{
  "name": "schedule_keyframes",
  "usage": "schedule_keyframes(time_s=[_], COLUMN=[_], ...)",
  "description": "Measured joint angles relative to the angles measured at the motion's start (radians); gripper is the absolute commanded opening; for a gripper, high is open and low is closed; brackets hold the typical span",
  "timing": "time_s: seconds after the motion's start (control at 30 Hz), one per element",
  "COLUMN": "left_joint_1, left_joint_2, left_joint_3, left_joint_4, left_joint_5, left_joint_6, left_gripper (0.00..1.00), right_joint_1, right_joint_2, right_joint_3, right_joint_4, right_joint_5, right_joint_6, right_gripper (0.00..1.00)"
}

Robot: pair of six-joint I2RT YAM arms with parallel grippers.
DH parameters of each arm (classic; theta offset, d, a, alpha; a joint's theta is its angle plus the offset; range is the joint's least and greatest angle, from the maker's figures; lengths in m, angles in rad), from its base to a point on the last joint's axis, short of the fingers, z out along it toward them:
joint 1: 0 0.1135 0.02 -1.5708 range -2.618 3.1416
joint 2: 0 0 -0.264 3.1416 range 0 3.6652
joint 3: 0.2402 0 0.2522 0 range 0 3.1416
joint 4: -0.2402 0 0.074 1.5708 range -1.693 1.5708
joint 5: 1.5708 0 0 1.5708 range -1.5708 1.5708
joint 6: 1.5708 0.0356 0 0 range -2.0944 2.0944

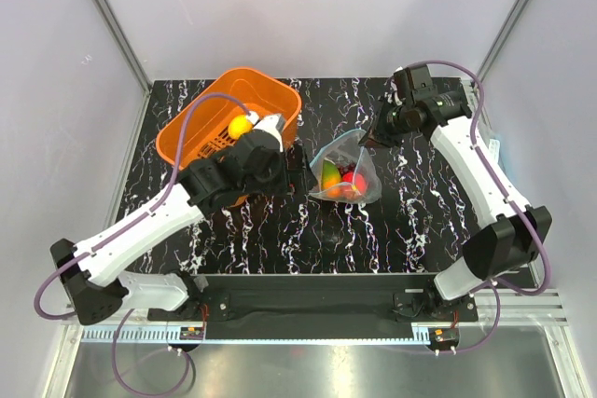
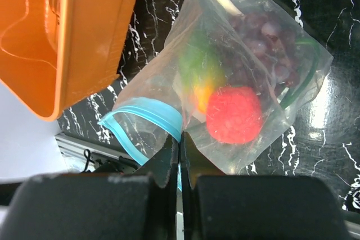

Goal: Place the food in the zip-top bag and seal the zipper
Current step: Adjust the zipper food storage bag at the center of the board.

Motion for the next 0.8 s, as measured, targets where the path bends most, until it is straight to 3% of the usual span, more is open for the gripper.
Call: schedule_keyframes(time_s=[0.13,0.37,0.43,0.53,0.57,0.7,0.8], left_joint_1=[0.003,0.003,0.003,0.01,0.014,0.041,0.064], left_joint_2=[0.0,0.151,0.218,0.31,0.343,0.427,0.443], left_joint_3=[-0.086,-0.048,-0.031,0.002,0.022,0.073,0.099], left_joint_4=[0.006,0.058,0.079,0.093,0.092,0.117,0.132], left_joint_5=[-0.13,-0.156,-0.156,-0.156,-0.154,-0.157,-0.151], left_joint_6=[-0.111,-0.136,-0.132,-0.104,-0.091,-0.051,0.001], left_gripper=[0.98,0.91,0.82,0.6,0.36,0.02,0.0], right_joint_1=[0.002,0.005,0.008,0.016,0.019,0.048,0.086], right_joint_2=[-0.021,-0.038,-0.043,-0.067,-0.08,-0.132,-0.173], right_joint_3=[-0.005,-0.007,-0.008,-0.033,-0.045,-0.082,-0.102], right_joint_4=[0.011,0.014,0.014,0.014,0.014,0.01,0.005], right_joint_5=[0.0,0.001,0.001,0.004,0.004,0.01,0.025], right_joint_6=[0.006,0.003,0.002,0.001,0.001,0.002,0.003], right_gripper=[0.0,0.0,0.0,0.0,0.0,0.0,0.0])
